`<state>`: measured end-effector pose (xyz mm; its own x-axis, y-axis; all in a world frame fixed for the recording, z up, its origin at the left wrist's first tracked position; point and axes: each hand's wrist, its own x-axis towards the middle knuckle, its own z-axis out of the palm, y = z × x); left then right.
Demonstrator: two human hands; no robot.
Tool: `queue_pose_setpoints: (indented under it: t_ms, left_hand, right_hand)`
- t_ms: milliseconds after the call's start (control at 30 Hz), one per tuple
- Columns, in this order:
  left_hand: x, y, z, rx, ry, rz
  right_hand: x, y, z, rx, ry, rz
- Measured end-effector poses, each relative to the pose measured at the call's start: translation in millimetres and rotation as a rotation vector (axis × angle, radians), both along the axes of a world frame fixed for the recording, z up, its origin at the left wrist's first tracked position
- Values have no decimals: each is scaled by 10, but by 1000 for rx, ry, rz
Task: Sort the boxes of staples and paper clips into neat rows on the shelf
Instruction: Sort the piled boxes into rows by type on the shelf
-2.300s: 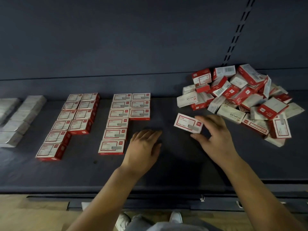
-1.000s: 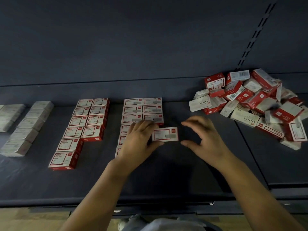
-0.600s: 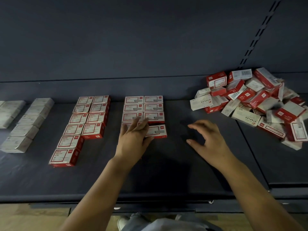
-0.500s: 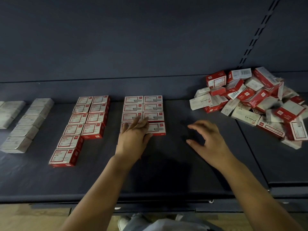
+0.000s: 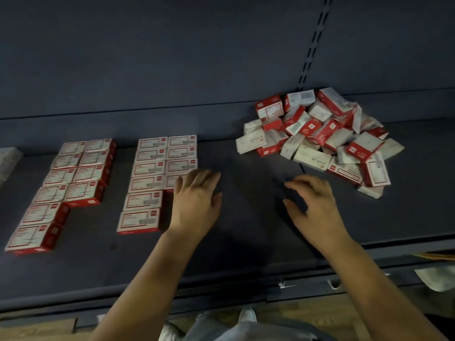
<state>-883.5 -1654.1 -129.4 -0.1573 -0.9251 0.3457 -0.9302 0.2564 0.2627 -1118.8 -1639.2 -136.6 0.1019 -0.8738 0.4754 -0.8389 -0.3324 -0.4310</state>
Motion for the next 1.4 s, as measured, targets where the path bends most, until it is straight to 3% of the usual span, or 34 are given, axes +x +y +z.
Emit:
queue_pose_setpoints:
  t_ms: [233, 433, 633, 867, 1200, 1400]
  left_hand:
    - [-794, 99, -93, -22, 21, -189]
    - [-1111, 49, -41, -28, -10, -292]
    - [-1182, -28, 37, -85, -34, -313]
    - [-1174, -20, -18, -67, -27, -313]
    - [-1124, 2, -54, 3, 13, -306]
    - [-1103, 3, -4, 75, 136, -308]
  right_hand:
    - [-657, 58, 69, -188, -154, -233]
    - [-1003, -90, -72, -68, -331, -469]
    - [-1098, -250, 17, 167, -317, -649]
    - [-1142, -165, -39, 178, -324, -601]
    - [-839, 35, -36, -11, -316, -321]
    - [-679, 20, 24, -35, -313, -146]
